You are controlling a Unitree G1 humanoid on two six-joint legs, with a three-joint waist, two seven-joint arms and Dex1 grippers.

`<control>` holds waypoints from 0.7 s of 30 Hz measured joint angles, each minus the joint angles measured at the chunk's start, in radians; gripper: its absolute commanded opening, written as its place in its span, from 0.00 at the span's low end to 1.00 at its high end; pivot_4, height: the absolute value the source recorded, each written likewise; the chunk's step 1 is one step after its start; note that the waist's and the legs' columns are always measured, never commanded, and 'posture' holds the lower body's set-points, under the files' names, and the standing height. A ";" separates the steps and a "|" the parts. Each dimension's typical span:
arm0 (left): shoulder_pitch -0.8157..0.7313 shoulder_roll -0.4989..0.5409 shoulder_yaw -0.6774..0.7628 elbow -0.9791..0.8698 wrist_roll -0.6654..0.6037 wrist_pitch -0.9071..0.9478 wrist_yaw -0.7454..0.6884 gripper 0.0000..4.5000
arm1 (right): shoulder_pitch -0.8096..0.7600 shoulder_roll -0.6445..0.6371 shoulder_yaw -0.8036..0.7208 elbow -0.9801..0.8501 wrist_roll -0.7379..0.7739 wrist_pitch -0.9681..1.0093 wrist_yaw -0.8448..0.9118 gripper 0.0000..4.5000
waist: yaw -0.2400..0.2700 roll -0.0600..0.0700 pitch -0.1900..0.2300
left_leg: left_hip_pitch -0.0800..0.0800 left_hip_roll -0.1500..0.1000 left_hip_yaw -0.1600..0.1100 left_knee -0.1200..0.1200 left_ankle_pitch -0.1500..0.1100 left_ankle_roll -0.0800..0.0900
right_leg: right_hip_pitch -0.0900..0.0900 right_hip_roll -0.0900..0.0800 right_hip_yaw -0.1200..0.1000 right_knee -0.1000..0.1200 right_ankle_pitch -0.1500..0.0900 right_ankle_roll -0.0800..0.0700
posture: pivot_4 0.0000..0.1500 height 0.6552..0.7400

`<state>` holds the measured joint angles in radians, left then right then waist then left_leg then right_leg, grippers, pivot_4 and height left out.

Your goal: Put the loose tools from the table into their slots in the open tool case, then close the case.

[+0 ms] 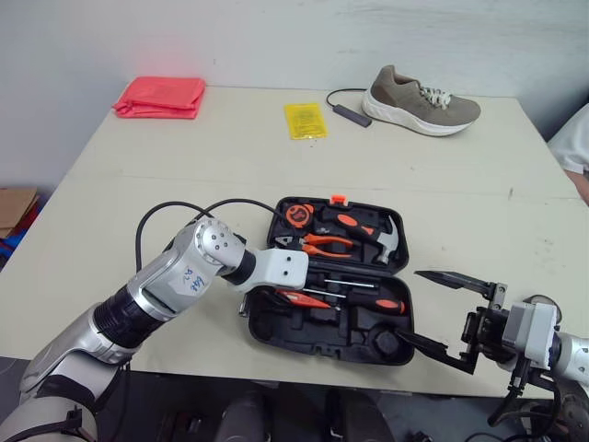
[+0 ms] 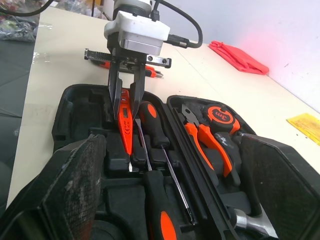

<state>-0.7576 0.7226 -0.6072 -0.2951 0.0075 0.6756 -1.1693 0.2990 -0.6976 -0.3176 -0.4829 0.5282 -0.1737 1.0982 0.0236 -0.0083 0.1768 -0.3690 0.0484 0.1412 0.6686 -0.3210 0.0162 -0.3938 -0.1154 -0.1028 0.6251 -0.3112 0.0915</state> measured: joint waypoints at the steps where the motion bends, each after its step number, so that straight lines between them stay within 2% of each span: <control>1: 0.001 0.000 0.000 0.000 0.000 -0.002 0.000 0.07 | -0.001 0.000 0.000 -0.003 0.000 0.000 0.000 1.00 | 0.000 0.000 0.000 | 0.000 0.000 0.000 0.000 0.000 0.000 | 0.000 0.000 0.000 0.000 0.000 0.000 | 1.00 1.00; 4: 0.008 -0.001 0.006 0.002 0.000 -0.019 0.006 0.07 | -0.001 0.000 0.000 -0.004 0.000 0.002 0.000 1.00 | 0.000 0.000 0.000 | 0.000 0.000 0.000 0.000 0.000 0.000 | 0.000 0.000 0.000 0.000 0.000 0.000 | 1.00 1.00; 6: 0.016 -0.003 0.010 0.003 0.000 -0.035 0.013 0.30 | -0.001 0.000 0.000 -0.004 0.000 0.004 0.000 1.00 | 0.000 0.000 0.000 | 0.000 0.000 0.000 0.000 0.000 0.000 | 0.000 0.000 0.000 0.000 0.000 0.000 | 1.00 1.00; 8: 0.021 -0.006 0.018 0.005 0.002 -0.053 0.022 0.48 | -0.002 0.000 0.000 -0.004 0.000 0.005 0.000 1.00 | 0.000 0.000 0.000 | 0.000 0.000 0.000 0.001 0.000 0.000 | 0.000 0.000 0.000 0.000 0.000 0.000 | 1.00 1.00; 13: 0.027 0.014 0.050 -0.012 -0.028 -0.038 -0.018 0.48 | 0.000 -0.003 0.000 -0.005 0.001 0.015 0.000 1.00 | -0.002 0.000 0.000 | -0.001 0.000 0.000 0.000 0.000 0.000 | -0.001 0.000 0.000 0.001 0.000 0.000 | 1.00 1.00; 18: 0.025 0.075 0.125 -0.050 -0.091 -0.027 -0.081 0.48 | 0.004 -0.007 0.000 -0.008 0.002 0.024 0.001 1.00 | -0.001 0.000 0.000 | 0.000 0.000 0.000 0.001 0.000 0.000 | -0.001 0.000 0.000 0.001 0.000 0.000 | 1.00 1.00; 21: 0.042 0.067 0.187 -0.019 -0.123 -0.115 -0.087 0.48 | 0.006 -0.007 0.000 -0.012 0.003 0.025 0.001 1.00 | 0.000 0.000 0.000 | -0.001 0.000 0.000 0.001 0.000 0.000 | 0.000 0.000 0.000 0.001 0.000 0.000 | 1.00 1.00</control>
<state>-0.7157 0.7897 -0.4205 -0.3143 -0.1153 0.5610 -1.2560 0.3046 -0.7050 -0.3178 -0.4947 0.5311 -0.1487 1.0991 0.0239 -0.0085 0.1769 -0.3696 0.0483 0.1412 0.6697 -0.3209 0.0164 -0.3941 -0.1156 -0.1030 0.6259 -0.3113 0.0917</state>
